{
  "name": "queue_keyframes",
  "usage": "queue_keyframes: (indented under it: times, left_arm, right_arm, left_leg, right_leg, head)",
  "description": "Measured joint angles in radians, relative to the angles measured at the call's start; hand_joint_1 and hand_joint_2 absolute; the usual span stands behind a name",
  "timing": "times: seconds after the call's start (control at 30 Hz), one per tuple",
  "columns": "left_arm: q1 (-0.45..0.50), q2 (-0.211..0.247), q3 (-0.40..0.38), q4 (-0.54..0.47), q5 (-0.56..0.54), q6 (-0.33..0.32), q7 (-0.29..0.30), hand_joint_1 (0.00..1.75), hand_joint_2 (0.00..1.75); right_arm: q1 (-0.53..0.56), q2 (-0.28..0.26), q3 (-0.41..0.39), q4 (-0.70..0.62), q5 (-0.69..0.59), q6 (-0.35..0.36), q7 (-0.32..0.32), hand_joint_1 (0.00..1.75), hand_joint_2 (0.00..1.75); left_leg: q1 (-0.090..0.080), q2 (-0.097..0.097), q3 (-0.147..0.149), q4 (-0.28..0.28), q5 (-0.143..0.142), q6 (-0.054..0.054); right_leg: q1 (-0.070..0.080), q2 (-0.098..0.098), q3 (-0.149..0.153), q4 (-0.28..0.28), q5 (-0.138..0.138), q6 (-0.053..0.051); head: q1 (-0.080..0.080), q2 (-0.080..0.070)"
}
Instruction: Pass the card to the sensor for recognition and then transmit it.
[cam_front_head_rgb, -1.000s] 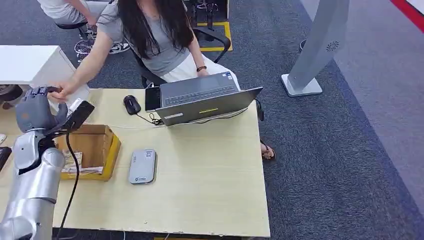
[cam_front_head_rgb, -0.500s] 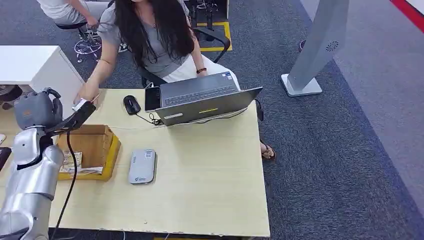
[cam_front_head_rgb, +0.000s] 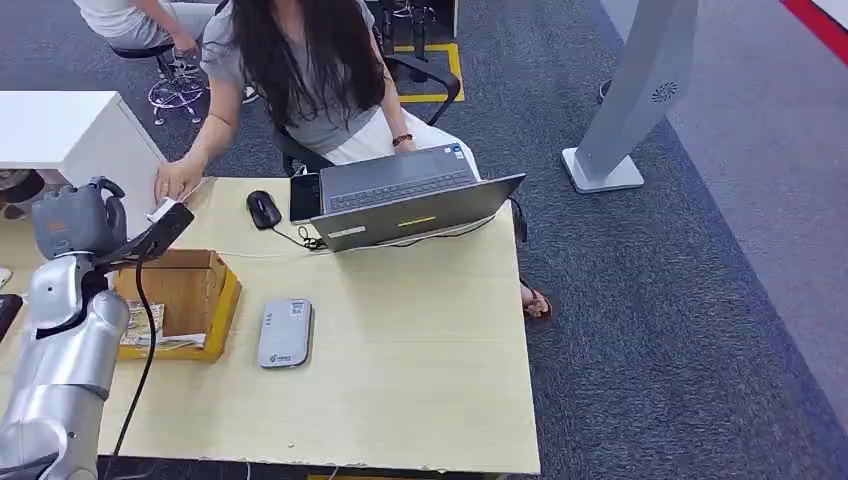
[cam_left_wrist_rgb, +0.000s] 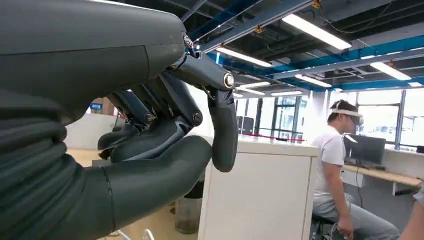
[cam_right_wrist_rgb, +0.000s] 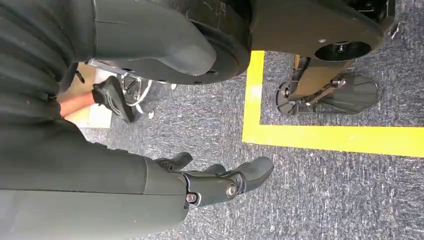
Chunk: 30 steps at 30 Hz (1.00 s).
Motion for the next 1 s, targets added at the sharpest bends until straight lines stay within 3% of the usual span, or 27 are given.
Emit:
queue_keyframes:
  times: [0.53, 0.57, 0.63, 0.67, 1.0]
  left_arm:
    - [0.0, 0.0, -0.001, 0.002, 0.0, 0.0, 0.0, 1.75, 1.75]
    - [0.0, 0.0, -0.001, 0.002, 0.0, 0.0, 0.0, 0.0, 1.75]
    - [0.0, 0.0, -0.001, 0.002, 0.0, 0.002, 0.0, 0.0, 1.75]
    - [0.0, 0.0, -0.001, 0.002, -0.001, 0.011, 0.001, 0.0, 0.0]
    - [-0.008, 0.014, -0.001, 0.005, 0.014, 0.033, -0.005, 0.0, 0.0]
  right_arm:
    - [0.0, 0.0, 0.0, 0.0, 0.0, 0.0, 0.0, 0.0, 1.75]
    - [0.0, 0.0, 0.0, 0.0, 0.0, 0.0, 0.0, 0.0, 1.75]
    - [0.0, 0.0, 0.0, 0.0, 0.0, 0.0, 0.0, 0.0, 1.75]
    - [0.0, 0.0, 0.0, 0.0, 0.002, 0.002, 0.0, 0.0, 1.75]
    - [-0.001, 0.0, 0.0, 0.0, 0.006, 0.007, 0.001, 0.0, 1.75]
  left_leg:
    - [0.0, 0.0, 0.0, 0.0, 0.0, 0.0]
    - [0.0, 0.0, 0.0, 0.0, 0.0, 0.0]
    - [0.0, 0.0, 0.0, 0.0, 0.0, 0.0]
    - [0.0, 0.0, 0.0, 0.0, 0.0, 0.0]
    - [0.0, 0.0, 0.0, 0.0, 0.0, 0.0]
  right_leg:
    - [0.0, 0.0, 0.0, 0.0, 0.0, 0.0]
    - [0.0, 0.0, 0.0, 0.0, 0.0, 0.0]
    - [0.0, 0.0, 0.0, 0.0, 0.0, 0.0]
    - [0.0, 0.0, 0.0, 0.0, 0.0, 0.0]
    - [0.001, 0.0, 0.0, 0.0, 0.0, 0.0]
  head:
    - [0.0, 0.0]
    - [0.0, 0.0]
    - [0.0, 0.0]
    - [0.0, 0.0]
    - [0.0, 0.0]
